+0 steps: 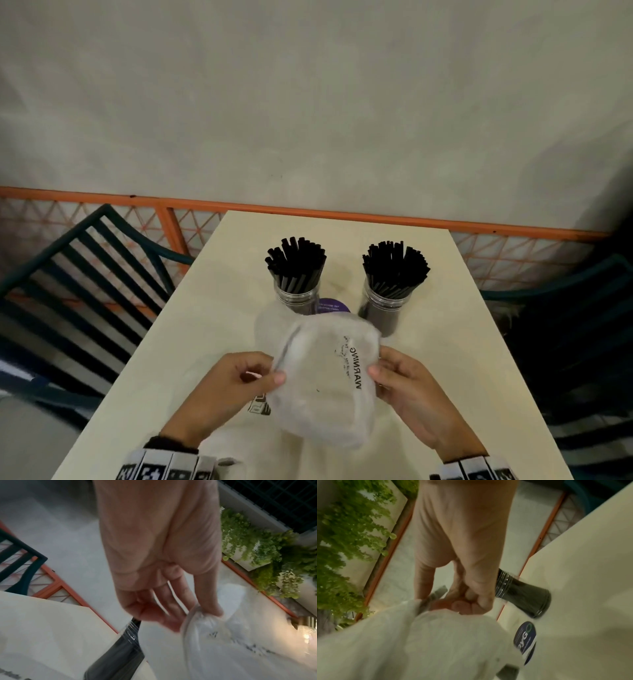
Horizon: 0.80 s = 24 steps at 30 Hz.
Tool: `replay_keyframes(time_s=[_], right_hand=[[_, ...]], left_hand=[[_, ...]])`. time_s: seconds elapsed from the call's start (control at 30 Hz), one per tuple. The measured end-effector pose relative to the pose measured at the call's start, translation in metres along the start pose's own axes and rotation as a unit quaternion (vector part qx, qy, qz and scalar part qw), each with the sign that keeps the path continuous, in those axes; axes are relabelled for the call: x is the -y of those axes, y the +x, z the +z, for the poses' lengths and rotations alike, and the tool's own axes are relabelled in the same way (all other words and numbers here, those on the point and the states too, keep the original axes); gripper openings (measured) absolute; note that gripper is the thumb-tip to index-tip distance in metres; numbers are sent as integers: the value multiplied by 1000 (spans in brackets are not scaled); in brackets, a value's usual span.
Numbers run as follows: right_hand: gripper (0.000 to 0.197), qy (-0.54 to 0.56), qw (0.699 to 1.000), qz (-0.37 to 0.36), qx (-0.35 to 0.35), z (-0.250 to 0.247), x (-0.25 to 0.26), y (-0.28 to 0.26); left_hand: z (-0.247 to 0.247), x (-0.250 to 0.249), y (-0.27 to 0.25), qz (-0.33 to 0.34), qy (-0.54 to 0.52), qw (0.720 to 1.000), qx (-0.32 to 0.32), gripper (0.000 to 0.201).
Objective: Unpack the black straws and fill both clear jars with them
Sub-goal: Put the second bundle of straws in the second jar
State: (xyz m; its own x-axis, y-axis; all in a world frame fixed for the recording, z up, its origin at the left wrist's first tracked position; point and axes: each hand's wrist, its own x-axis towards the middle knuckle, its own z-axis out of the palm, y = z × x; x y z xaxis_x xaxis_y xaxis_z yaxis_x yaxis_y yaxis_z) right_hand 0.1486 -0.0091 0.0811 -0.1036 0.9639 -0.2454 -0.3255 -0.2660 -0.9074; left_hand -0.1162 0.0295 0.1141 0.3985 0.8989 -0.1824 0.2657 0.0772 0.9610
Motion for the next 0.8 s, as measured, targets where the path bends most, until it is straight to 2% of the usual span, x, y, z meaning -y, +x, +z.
replay_keyframes(time_s=[0.07,0.13,0.2,0.27,0.3,0.33,0.37,0.43,0.47,0.5,0.53,0.6,0.63,0.7,0.8], right_hand=[[40,-13,999,-12,-39,15,-1,-3],[4,-115,980,-67,-151,26,4,-6],[30,-254,907,-149,-300,28,6,-7],[39,-302,856,-183,-377,30,6,-9],[40,-305,850,-183,-389,31,2,-7],[37,-302,853,-175,-388,32,-2,-4],[31,-277,875,-155,-366,34,-6,-2],[17,-165,947,-59,-271,43,-10,1],[22,-107,971,-11,-215,47,-12,1],[29,-71,983,16,-171,51,-15,1],[32,-61,987,15,-150,53,-19,1],[26,-81,986,-19,-142,60,-22,2],[22,-95,984,-34,-149,63,-22,3],[17,-115,981,-48,-151,68,-23,6],[25,-136,981,-70,-117,82,-20,11]], left_hand=[[0,3,-1,7,18,999,-28,39],[-1,4,-3,32,28,996,-72,32],[-7,9,-3,74,86,977,-182,34],[-12,11,-4,101,141,949,-263,39],[-13,11,-5,107,149,943,-278,37],[-15,12,-5,103,153,943,-277,36],[-18,13,-5,97,157,947,-262,34],[-25,19,-6,74,167,959,-217,28],[-28,22,-7,66,169,964,-194,23],[-32,25,-9,54,169,970,-169,14],[-34,27,-10,31,180,974,-136,3],[-41,34,-13,-7,238,970,-53,20],[-44,35,-14,-11,260,965,-31,24],[-48,28,-17,23,242,969,-38,28],[-53,21,-21,86,183,978,-54,44]])
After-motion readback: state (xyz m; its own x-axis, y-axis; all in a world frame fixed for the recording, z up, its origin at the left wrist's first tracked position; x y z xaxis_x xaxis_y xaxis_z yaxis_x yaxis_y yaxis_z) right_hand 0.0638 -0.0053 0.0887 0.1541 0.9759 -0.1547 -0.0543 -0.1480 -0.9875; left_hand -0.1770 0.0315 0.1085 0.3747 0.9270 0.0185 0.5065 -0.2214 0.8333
